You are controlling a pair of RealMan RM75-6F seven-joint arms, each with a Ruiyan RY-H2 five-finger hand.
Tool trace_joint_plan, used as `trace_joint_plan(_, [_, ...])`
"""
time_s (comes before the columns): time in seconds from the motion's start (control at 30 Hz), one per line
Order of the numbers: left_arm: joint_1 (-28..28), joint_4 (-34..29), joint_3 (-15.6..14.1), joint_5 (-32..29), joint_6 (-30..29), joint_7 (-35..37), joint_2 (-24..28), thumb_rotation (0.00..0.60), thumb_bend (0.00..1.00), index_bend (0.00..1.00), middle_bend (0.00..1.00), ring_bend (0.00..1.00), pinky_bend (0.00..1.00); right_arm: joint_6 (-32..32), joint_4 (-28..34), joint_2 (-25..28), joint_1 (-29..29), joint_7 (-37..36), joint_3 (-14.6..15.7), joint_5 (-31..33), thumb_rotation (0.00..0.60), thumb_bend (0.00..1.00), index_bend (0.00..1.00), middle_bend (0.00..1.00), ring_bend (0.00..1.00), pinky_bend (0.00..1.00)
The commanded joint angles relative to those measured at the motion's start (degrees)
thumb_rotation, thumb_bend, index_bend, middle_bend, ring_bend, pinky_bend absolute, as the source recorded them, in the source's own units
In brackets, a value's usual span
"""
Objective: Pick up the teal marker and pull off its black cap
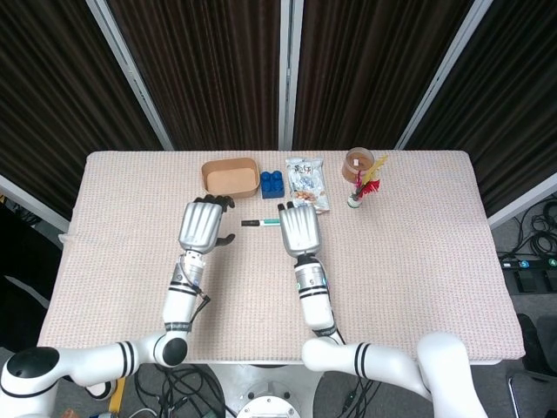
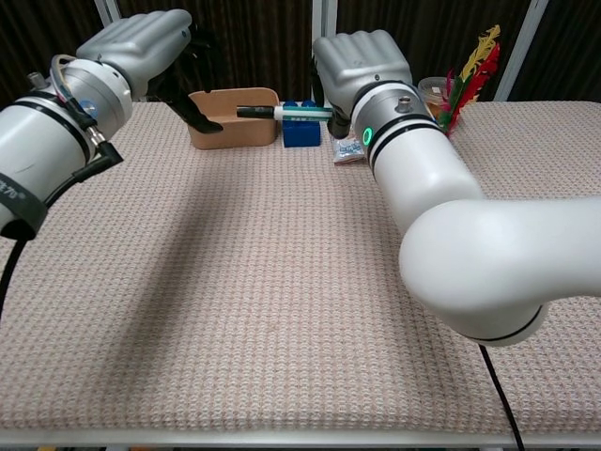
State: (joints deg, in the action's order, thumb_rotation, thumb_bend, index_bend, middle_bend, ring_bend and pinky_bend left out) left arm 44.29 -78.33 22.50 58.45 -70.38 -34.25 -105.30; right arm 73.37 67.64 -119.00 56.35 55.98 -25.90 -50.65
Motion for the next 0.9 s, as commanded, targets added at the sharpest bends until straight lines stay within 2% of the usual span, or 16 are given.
trace_joint_plan(0.03, [0.3, 0.7, 0.1, -1.0, 0.2, -0.2, -0.4, 0.600, 0.08, 0.42, 0.47, 0.40, 0.49, 0.1, -0.3, -0.6, 0.3, -0.1, 0.1, 0.0, 0.600, 0.31, 0.61, 0.58, 0.69, 0.79])
trace_joint_plan(0.57, [0.8, 1.3, -0.9, -1.9, -0.3, 0.0, -0.8, 0.600, 0.18, 0.49, 0.54, 0.46, 0.55, -0.4, -3.4, -3.4, 2.6, -0.1, -1.0, 0.1, 0.600, 0.32, 0.62, 0.59, 0.69, 0.79])
trace_joint_plan(0.9, [1.2, 1.1, -1.1, -3.1, 1.0, 0.5, -0.6, 0.600, 0.22, 0.50, 0.54, 0.47, 0.55, -2.0, -6.4, -5.1, 4.1, -0.6, -2.1, 1.0, 0.600, 0.32, 0.62, 0.59, 0.69, 0.79])
